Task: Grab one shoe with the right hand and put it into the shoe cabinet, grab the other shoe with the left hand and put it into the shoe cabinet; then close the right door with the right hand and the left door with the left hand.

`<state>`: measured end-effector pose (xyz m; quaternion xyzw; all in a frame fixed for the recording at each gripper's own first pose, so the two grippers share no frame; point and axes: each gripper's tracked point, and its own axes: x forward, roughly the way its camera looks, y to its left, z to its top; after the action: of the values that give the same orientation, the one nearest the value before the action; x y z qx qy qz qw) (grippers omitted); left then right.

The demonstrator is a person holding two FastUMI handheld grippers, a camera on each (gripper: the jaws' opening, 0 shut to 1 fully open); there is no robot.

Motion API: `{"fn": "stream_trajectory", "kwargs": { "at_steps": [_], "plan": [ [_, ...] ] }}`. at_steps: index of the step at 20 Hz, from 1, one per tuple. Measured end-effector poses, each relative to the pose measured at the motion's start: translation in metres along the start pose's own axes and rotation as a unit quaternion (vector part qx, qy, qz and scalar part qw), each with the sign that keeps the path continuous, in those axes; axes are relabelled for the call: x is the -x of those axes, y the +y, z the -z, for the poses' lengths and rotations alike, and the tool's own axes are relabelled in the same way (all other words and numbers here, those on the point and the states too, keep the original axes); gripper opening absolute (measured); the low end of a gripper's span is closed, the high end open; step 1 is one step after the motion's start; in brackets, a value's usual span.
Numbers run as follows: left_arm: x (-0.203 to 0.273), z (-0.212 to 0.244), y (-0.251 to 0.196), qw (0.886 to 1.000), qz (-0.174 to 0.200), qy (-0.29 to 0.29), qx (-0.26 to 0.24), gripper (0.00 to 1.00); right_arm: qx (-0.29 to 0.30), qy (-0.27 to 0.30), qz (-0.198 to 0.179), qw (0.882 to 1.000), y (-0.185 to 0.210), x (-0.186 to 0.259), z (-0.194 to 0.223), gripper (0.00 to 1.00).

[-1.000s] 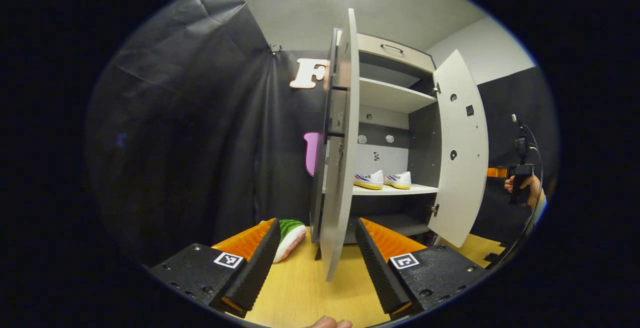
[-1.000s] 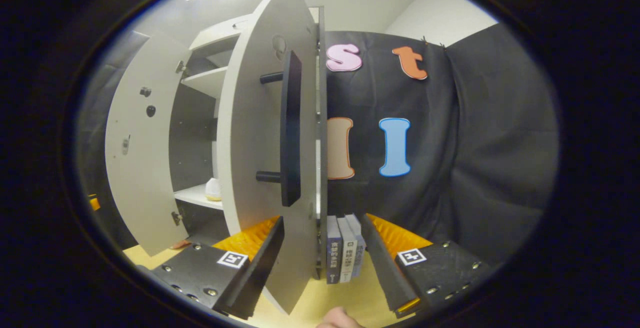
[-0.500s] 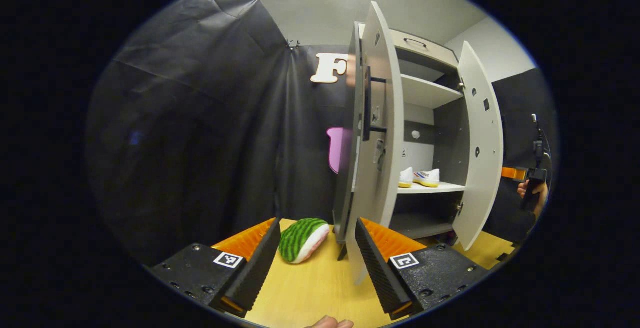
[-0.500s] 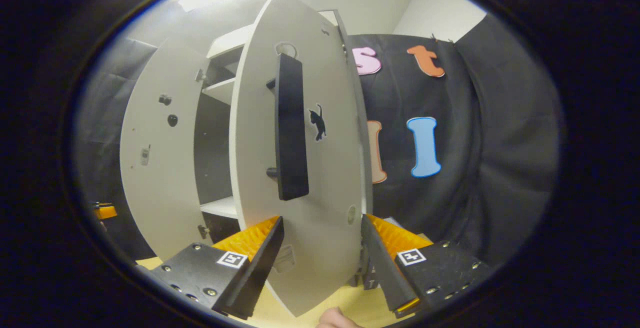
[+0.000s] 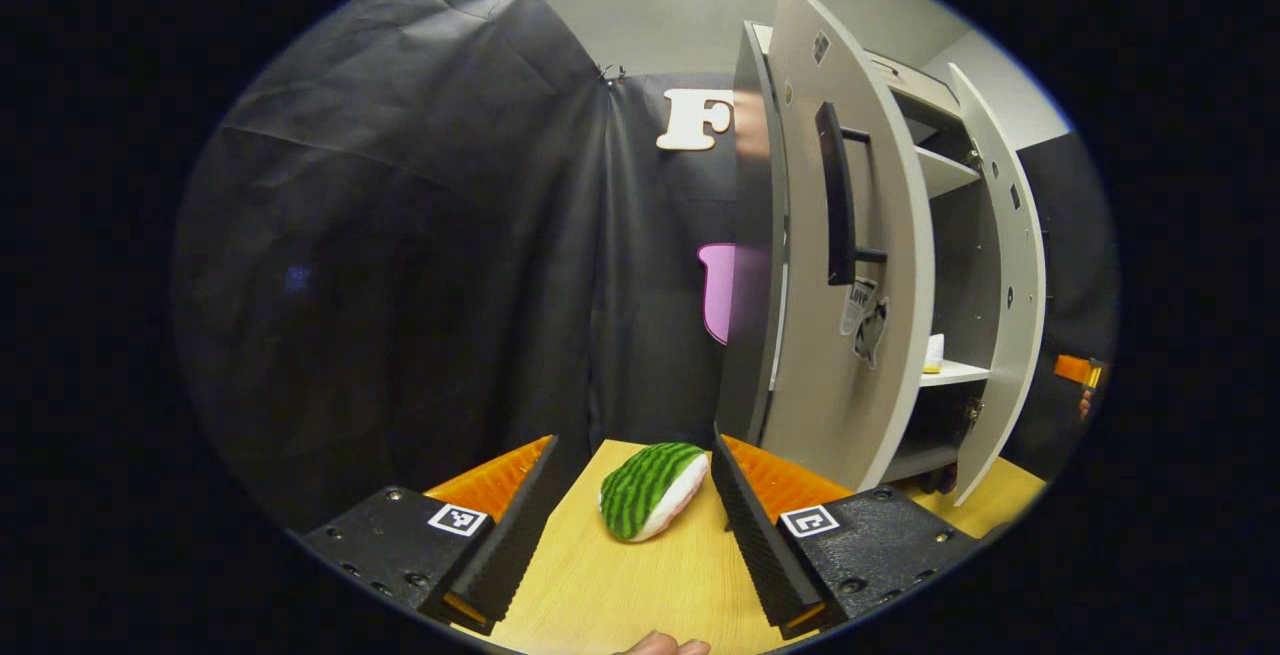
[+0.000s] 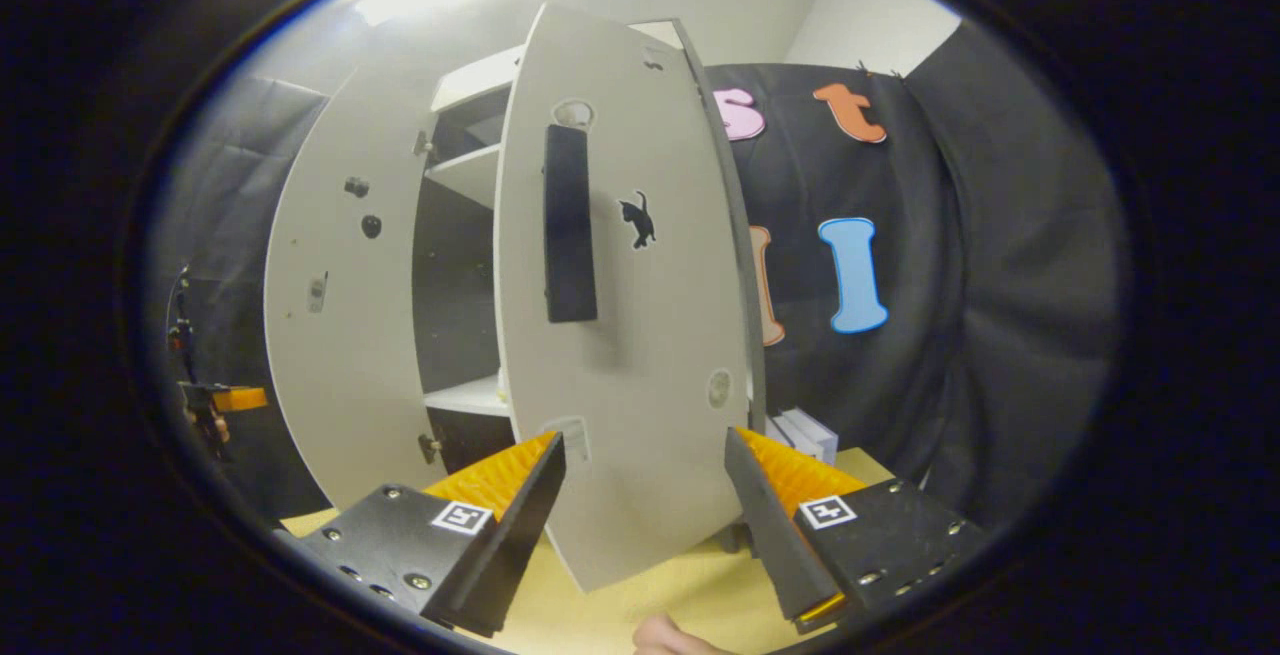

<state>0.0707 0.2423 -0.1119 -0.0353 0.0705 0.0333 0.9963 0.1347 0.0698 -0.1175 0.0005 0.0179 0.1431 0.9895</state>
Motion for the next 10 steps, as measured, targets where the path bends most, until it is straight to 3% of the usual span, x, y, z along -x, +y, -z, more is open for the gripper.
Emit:
{"fn": "stream_trajectory", "kwargs": {
  "at_steps": [2,3,4,6,7,8,9,10],
  "plan": [
    [-0.017,0.005,0.001,1.0,-0.005,0.007,-0.007,0.87,0.016,-0.004,0.001,1.0,0.005,0.012,0.005,0.93],
    [-0.023,0.007,0.0,1.0,-0.005,0.01,-0.009,0.91,0.016,-0.009,0.001,1.0,0.008,0.02,0.009,0.99],
    [-0.03,0.009,-0.004,1.0,-0.002,0.014,-0.008,0.91,0.013,-0.012,0.0,1.0,0.012,0.027,0.014,0.96],
    [-0.042,0.015,-0.014,1.0,0.011,0.026,-0.004,0.87,0.002,-0.012,-0.001,1.0,0.018,0.043,0.025,0.96],
    [-0.048,0.018,-0.021,0.999,0.018,0.032,-0.002,0.92,-0.002,-0.013,-0.003,1.0,0.021,0.051,0.028,0.93],
    [-0.05,0.021,-0.031,0.999,0.028,0.039,0.004,0.87,-0.004,-0.013,0.001,1.0,0.023,0.059,0.033,0.93],
    [-0.052,0.023,-0.041,0.998,0.04,0.045,0.014,0.92,-0.004,-0.012,0.007,1.0,0.02,0.068,0.038,0.95],
    [-0.053,0.026,-0.052,0.997,0.054,0.051,0.022,0.87,-0.005,-0.011,0.018,1.0,0.018,0.074,0.042,0.96]
  ]
}}
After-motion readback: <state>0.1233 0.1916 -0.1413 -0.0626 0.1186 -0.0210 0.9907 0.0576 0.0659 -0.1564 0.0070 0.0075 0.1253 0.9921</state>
